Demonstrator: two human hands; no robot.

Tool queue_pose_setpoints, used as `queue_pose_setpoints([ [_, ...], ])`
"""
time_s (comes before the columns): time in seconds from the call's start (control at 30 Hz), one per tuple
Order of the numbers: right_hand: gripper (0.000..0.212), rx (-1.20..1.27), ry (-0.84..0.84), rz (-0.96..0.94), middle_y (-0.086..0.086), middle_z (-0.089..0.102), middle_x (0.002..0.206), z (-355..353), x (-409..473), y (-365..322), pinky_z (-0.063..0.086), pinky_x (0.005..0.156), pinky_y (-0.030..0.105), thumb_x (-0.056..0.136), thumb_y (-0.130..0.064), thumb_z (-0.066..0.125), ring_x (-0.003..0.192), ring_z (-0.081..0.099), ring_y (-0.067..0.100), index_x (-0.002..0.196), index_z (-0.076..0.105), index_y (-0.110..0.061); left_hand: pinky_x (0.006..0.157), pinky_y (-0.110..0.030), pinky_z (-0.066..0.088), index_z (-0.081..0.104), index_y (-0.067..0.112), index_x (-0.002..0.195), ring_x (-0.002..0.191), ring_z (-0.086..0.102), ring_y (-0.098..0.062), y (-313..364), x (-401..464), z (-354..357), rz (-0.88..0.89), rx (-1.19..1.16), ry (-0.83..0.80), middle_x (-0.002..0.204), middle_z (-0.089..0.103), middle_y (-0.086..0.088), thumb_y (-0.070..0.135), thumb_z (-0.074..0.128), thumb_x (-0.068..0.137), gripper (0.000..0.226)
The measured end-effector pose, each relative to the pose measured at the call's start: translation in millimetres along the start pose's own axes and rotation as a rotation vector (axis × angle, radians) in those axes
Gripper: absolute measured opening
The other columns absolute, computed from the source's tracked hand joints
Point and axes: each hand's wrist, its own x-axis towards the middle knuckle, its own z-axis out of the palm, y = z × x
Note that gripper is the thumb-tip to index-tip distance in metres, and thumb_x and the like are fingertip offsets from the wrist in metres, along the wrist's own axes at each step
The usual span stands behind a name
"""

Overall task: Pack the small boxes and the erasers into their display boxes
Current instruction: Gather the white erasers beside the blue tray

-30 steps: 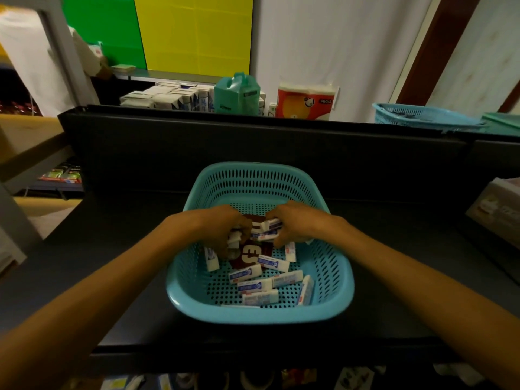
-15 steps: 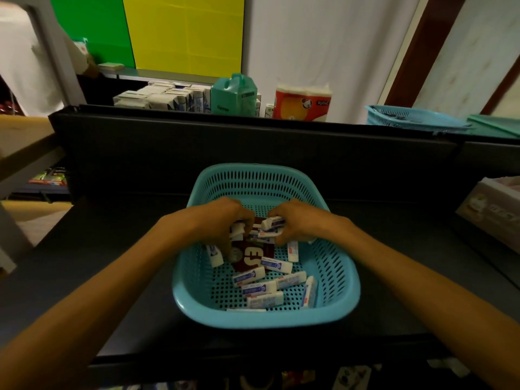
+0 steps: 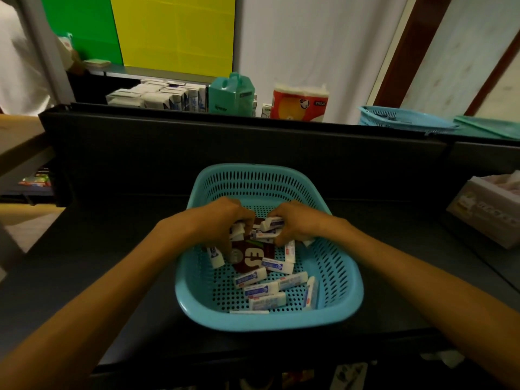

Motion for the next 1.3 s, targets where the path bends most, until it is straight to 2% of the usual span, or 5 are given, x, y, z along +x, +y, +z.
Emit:
queue_pose_setpoints([
  [0.33,0.031,0.019,0.013,0.007,-0.005,0.066,0.096,-2,0,1,0.047,0.070,0.023,0.074,-0.021,0.078,0.086,0.061,0.010,0.103,0.067,-0.020,0.078,-0.030,0.053,0.053,0.037,0.097,0.092,0.049,-0.009,1,-2,-6,0.018,0.014,0.005,0.098,0.044,0.014,0.021,0.084,0.061,0.051],
  [0.43,0.032,-0.029,0.003,0.003,-0.001,0.068,0.097,-2,1,-4,0.053,0.073,0.030,0.074,-0.023,0.078,0.085,0.062,0.013,0.103,0.067,-0.017,0.076,-0.028,0.052,0.050,0.040,0.095,0.091,0.048,-0.008,1,-3,-6,0.024,0.011,0.006,0.096,0.042,0.015,0.021,0.083,0.061,0.051],
  [0.83,0.036,-0.047,-0.045,-0.008,0.000,0.069,0.100,-1,4,-12,0.056,0.078,0.033,0.071,-0.021,0.080,0.088,0.064,0.015,0.105,0.067,-0.021,0.082,-0.028,0.049,0.052,0.033,0.110,0.096,0.047,-0.011,4,-7,-5,0.020,0.018,0.029,0.106,0.044,0.009,0.022,0.083,0.065,0.056],
  [1.13,0.027,0.061,0.096,-0.031,-0.010,0.066,0.087,-17,-5,-4,0.051,0.070,0.025,0.069,-0.021,0.082,0.082,0.063,0.008,0.085,0.063,-0.030,0.083,-0.031,0.051,0.054,0.033,0.107,0.097,0.048,-0.012,4,-7,-10,0.035,0.001,0.039,0.105,0.045,0.009,0.021,0.083,0.063,0.054],
  [1.3,0.029,0.164,0.272,-0.006,-0.014,0.065,0.092,-59,-37,1,0.046,0.068,0.014,0.072,-0.020,0.081,0.082,0.062,-0.001,0.094,0.065,-0.029,0.070,-0.029,0.057,0.054,0.032,0.098,0.095,0.051,-0.011,8,-7,-25,0.050,-0.042,0.100,0.104,0.045,0.011,0.011,0.079,0.067,0.045],
])
